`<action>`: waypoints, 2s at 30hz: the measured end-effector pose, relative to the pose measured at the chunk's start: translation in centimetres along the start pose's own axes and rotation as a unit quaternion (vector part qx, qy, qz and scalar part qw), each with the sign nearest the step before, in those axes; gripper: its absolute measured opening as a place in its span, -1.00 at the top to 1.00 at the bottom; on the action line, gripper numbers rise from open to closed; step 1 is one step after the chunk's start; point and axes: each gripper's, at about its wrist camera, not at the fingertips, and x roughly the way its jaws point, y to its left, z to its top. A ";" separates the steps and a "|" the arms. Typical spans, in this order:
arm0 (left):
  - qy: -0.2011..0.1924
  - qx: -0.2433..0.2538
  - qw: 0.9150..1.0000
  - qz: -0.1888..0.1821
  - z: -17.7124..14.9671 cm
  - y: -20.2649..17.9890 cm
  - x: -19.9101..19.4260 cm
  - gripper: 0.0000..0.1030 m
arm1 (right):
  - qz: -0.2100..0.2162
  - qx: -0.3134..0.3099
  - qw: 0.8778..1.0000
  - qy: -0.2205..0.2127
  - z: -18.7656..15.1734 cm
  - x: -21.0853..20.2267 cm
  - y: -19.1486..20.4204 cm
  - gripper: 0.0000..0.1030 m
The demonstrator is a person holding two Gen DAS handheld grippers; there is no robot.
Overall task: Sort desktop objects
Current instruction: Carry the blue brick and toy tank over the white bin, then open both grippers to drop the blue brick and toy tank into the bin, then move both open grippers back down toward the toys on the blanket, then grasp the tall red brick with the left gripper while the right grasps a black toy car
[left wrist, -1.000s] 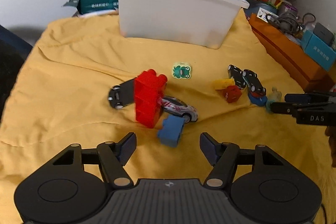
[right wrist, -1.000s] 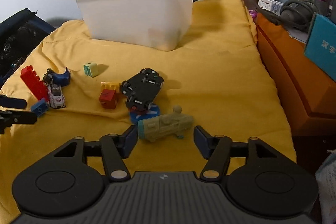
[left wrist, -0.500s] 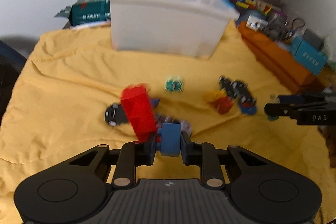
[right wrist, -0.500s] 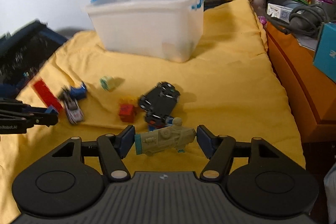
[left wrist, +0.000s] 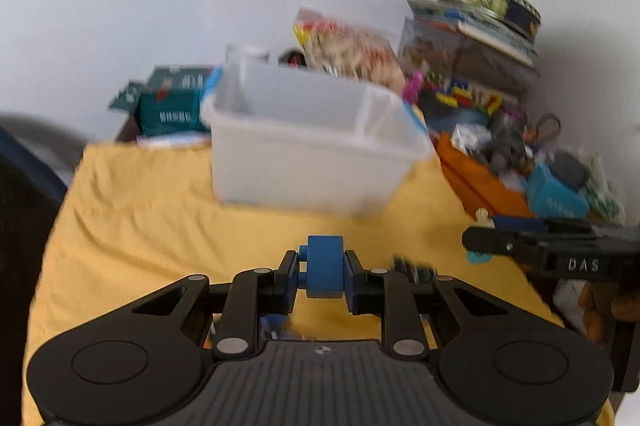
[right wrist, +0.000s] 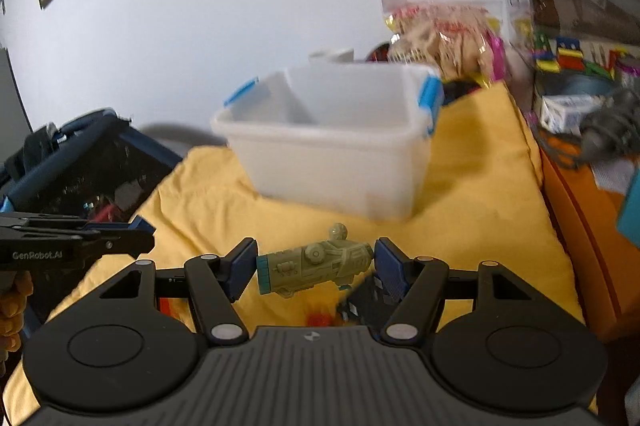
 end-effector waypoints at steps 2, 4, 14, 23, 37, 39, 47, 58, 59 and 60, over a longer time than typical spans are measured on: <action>-0.013 -0.003 1.000 0.002 2.3 0.5 0.7 0.50 | 0.001 -0.004 1.000 -0.013 1.9 0.7 -0.1 -0.31; -0.022 -0.006 1.000 0.005 4.7 1.1 1.6 0.50 | -0.002 -0.010 1.000 -0.024 4.3 1.9 -0.4 -0.31; -0.039 0.017 0.999 0.025 15.0 1.9 7.8 0.36 | -0.027 -0.018 0.999 -0.011 12.4 9.0 -2.5 -0.33; -0.030 0.006 0.998 0.055 13.3 4.1 7.8 -0.41 | -0.039 -0.004 0.999 -0.024 11.7 8.1 -3.8 -0.62; 0.094 -0.009 0.994 0.064 -5.8 4.3 1.5 -0.41 | -0.073 -0.027 0.993 0.085 -6.0 2.2 -1.9 -0.62; 0.101 -0.011 0.992 0.068 -6.9 3.9 1.8 -0.41 | -0.078 -0.021 0.992 0.099 -6.8 2.8 -1.7 -0.62; 0.128 -0.048 0.986 0.090 -8.2 4.2 4.8 -0.41 | -0.106 -0.012 0.988 0.107 -6.4 5.6 -2.3 -0.37; 0.115 -0.001 0.990 0.080 -8.0 4.0 4.6 0.27 | -0.083 0.005 0.990 0.111 -5.8 5.7 -3.0 0.36; 0.107 0.002 0.991 0.079 -7.8 3.9 4.2 0.27 | -0.080 0.008 0.991 0.104 -5.6 5.2 -3.0 0.36; 0.099 0.007 0.992 0.076 -7.5 3.9 3.9 0.27 | -0.077 0.009 0.992 0.099 -5.4 4.8 -2.9 0.36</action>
